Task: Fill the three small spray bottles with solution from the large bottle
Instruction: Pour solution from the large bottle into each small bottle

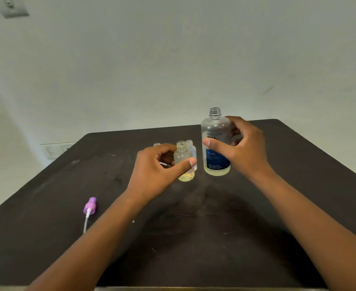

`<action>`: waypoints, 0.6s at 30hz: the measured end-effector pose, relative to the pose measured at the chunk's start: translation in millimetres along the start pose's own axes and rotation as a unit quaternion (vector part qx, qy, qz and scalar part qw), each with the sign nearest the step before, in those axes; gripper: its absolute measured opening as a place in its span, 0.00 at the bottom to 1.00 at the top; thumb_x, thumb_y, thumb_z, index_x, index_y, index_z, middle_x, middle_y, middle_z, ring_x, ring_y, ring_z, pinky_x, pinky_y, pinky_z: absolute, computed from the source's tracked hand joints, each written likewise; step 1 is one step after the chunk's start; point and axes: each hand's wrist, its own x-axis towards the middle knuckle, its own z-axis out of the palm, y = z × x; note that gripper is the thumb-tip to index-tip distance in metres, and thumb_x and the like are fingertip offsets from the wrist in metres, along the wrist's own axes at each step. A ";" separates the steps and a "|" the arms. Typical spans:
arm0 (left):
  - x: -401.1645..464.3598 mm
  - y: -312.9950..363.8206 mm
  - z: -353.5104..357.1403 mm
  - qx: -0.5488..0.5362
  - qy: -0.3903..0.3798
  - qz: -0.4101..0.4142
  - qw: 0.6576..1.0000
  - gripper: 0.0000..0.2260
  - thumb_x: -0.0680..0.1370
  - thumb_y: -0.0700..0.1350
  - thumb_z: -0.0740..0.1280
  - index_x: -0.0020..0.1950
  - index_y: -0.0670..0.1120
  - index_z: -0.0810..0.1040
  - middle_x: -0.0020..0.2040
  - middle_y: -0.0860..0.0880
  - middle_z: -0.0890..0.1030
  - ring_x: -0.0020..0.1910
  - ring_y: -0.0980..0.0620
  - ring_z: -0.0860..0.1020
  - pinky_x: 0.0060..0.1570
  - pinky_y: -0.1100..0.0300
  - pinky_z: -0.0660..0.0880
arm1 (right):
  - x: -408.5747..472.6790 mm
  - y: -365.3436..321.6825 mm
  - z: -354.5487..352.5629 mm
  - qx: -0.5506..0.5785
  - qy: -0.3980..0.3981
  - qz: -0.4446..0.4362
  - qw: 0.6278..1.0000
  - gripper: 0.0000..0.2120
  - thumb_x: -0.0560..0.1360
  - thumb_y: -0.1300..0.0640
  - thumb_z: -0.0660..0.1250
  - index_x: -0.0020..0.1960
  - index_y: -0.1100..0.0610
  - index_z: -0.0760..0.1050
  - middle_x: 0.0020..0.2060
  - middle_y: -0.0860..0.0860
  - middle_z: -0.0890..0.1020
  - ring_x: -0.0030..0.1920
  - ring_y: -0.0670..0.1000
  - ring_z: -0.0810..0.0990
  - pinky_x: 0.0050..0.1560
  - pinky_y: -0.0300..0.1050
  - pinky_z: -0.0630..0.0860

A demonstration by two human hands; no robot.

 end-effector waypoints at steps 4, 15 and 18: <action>-5.2 -5.1 -34.1 0.018 -0.008 -0.020 1.000 0.13 0.73 0.59 0.79 0.52 0.53 0.88 0.45 0.57 0.89 0.46 0.52 0.88 0.48 0.55 0.85 | -8.3 -7.4 11.7 0.020 -0.034 -0.018 0.999 0.31 0.62 0.31 0.76 0.58 0.49 0.81 0.48 0.41 0.85 0.44 0.43 0.81 0.44 0.38 0.75; -3.4 -44.4 -99.4 0.051 0.037 -0.138 0.988 0.14 0.71 0.59 0.81 0.50 0.53 0.89 0.45 0.53 0.89 0.46 0.51 0.88 0.53 0.43 0.86 | -21.4 -9.8 26.3 0.050 -0.088 -0.016 0.995 0.31 0.63 0.32 0.79 0.60 0.48 0.81 0.50 0.40 0.85 0.48 0.43 0.83 0.46 0.41 0.81; -1.2 -56.8 -105.5 0.037 0.045 -0.164 0.985 0.17 0.68 0.60 0.81 0.51 0.51 0.89 0.44 0.53 0.90 0.45 0.53 0.89 0.49 0.52 0.87 | -23.7 -10.8 28.1 0.048 -0.099 -0.017 0.994 0.34 0.61 0.29 0.75 0.60 0.47 0.80 0.50 0.40 0.84 0.49 0.43 0.83 0.47 0.41 0.82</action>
